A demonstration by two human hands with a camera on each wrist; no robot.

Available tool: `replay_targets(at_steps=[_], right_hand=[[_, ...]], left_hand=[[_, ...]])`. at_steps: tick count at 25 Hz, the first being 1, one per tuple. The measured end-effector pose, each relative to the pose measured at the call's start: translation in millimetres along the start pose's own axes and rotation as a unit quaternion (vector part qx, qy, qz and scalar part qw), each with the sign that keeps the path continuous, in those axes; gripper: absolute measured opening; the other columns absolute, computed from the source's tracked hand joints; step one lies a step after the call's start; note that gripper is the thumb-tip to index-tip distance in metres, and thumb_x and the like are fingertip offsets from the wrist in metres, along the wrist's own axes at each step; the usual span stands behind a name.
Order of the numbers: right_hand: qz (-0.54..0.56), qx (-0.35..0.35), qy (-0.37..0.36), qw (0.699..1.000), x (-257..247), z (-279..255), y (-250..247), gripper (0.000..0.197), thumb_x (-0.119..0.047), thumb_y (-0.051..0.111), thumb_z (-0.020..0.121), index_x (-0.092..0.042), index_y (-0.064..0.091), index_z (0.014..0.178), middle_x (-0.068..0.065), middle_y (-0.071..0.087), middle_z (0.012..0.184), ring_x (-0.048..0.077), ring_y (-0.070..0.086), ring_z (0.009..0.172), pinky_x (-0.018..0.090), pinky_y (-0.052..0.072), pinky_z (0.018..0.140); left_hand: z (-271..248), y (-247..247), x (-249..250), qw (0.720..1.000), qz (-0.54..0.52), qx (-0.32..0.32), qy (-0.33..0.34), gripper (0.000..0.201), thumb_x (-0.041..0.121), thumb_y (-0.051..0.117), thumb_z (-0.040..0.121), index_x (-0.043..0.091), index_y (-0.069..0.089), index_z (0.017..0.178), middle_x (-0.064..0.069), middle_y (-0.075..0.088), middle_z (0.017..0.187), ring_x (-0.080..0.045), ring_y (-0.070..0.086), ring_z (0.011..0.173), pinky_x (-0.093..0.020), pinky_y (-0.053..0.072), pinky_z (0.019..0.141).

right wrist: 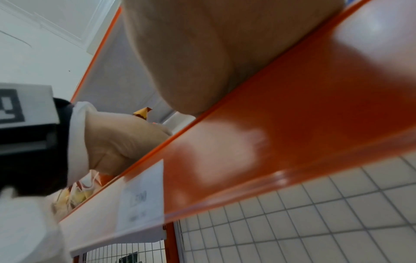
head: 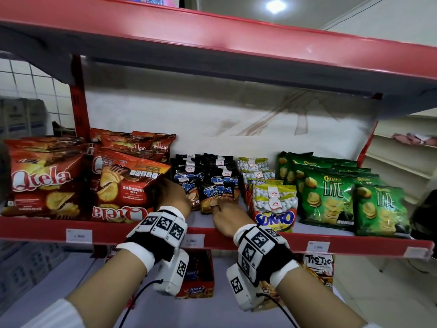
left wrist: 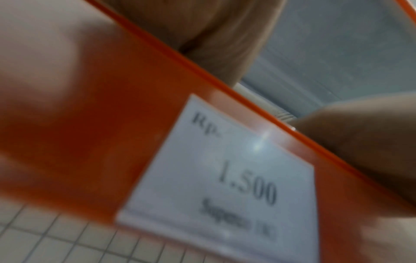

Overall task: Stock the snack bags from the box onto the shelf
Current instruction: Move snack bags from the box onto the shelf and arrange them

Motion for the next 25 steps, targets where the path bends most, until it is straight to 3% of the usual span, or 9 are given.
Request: replay_targets(at_steps=[3,7,8,10,11,13,17,22,25], right_hand=[[0.005,0.000,0.014,1.000,1,6,0,0.039,-0.022,0.026,0.098,-0.001,0.048,0.123,0.021,0.046,0.136,0.033,0.034,0.130,0.040,0.025,0.109],[-0.040,-0.008,0.005,0.999,-3,4,1,0.035,-0.013,0.023,0.097,0.001,0.050,0.114,0.022,0.048,0.132,0.039,0.026,0.135,0.053,-0.005,0.115],[-0.034,-0.002,-0.003,0.999,-5,1,-1,0.034,-0.011,0.025,0.097,0.002,0.051,0.115,0.022,0.049,0.132,0.040,0.026,0.133,0.052,-0.004,0.114],[0.002,0.024,-0.015,1.000,-5,-3,-6,0.031,-0.010,0.031,0.096,0.003,0.052,0.115,0.023,0.051,0.129,0.039,0.036,0.128,0.044,0.016,0.111],[0.031,0.045,-0.009,0.998,-4,-4,-9,0.030,-0.011,0.036,0.095,0.003,0.053,0.115,0.023,0.053,0.127,0.038,0.043,0.122,0.037,0.028,0.104],[0.082,0.088,0.008,0.993,-2,-9,-13,0.032,-0.013,0.043,0.091,0.001,0.052,0.119,0.022,0.053,0.126,0.035,0.050,0.116,0.030,0.039,0.090],[0.056,0.140,-0.037,0.988,-8,-21,-11,0.041,-0.019,0.043,0.092,-0.002,0.039,0.129,0.017,0.045,0.131,0.033,0.043,0.123,0.036,0.038,0.096],[0.019,0.040,-0.046,0.998,-3,-9,-5,0.041,-0.023,0.033,0.099,-0.003,0.035,0.135,0.016,0.033,0.143,0.031,0.034,0.133,0.037,0.031,0.105],[0.036,0.060,-0.045,0.997,0,-7,-5,0.041,-0.025,0.037,0.097,-0.008,0.039,0.135,0.013,0.034,0.146,0.031,0.035,0.134,0.037,0.031,0.107]], left_hand=[[-9,-3,4,0.998,-0.042,0.054,0.015,0.067,-0.005,0.045,0.089,0.003,0.012,0.147,-0.023,0.025,0.149,-0.037,0.031,0.135,-0.044,0.028,0.110],[-33,-8,16,0.973,0.016,0.189,0.133,0.055,-0.005,0.038,0.093,-0.005,0.019,0.145,-0.029,0.043,0.132,-0.040,0.047,0.120,-0.047,0.038,0.097],[-37,-8,17,0.973,0.005,0.178,0.150,0.059,-0.006,0.041,0.091,-0.004,0.017,0.145,-0.028,0.042,0.134,-0.039,0.045,0.122,-0.046,0.036,0.099],[-40,-4,18,0.982,-0.049,0.089,0.158,0.076,-0.009,0.053,0.083,-0.002,0.010,0.146,-0.025,0.034,0.141,-0.037,0.036,0.130,-0.040,0.030,0.106],[-40,0,16,0.985,-0.081,0.038,0.148,0.079,-0.010,0.055,0.082,-0.001,0.008,0.146,-0.024,0.032,0.142,-0.036,0.034,0.131,-0.037,0.029,0.108],[-37,7,16,0.990,-0.077,-0.042,0.109,0.073,-0.002,0.056,0.087,-0.004,0.010,0.143,-0.024,0.032,0.143,-0.033,0.035,0.133,-0.034,0.030,0.109],[-20,9,25,0.993,-0.033,-0.076,0.084,0.062,0.012,0.065,0.086,-0.001,0.028,0.135,-0.021,0.045,0.136,-0.033,0.045,0.125,-0.038,0.038,0.104],[-5,18,30,0.990,-0.019,-0.119,0.067,0.066,0.022,0.066,0.087,0.006,0.030,0.140,-0.016,0.045,0.139,-0.031,0.044,0.127,-0.037,0.040,0.103],[1,23,25,0.991,-0.003,-0.129,0.046,0.063,0.024,0.061,0.088,0.004,0.030,0.139,-0.018,0.043,0.140,-0.034,0.042,0.128,-0.037,0.040,0.104]])
Point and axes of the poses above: each hand's wrist, its own z-axis towards the middle knuckle, its own y-axis out of the palm, x = y × z, the point moved 4 cm from there along z, towards the middle knuckle
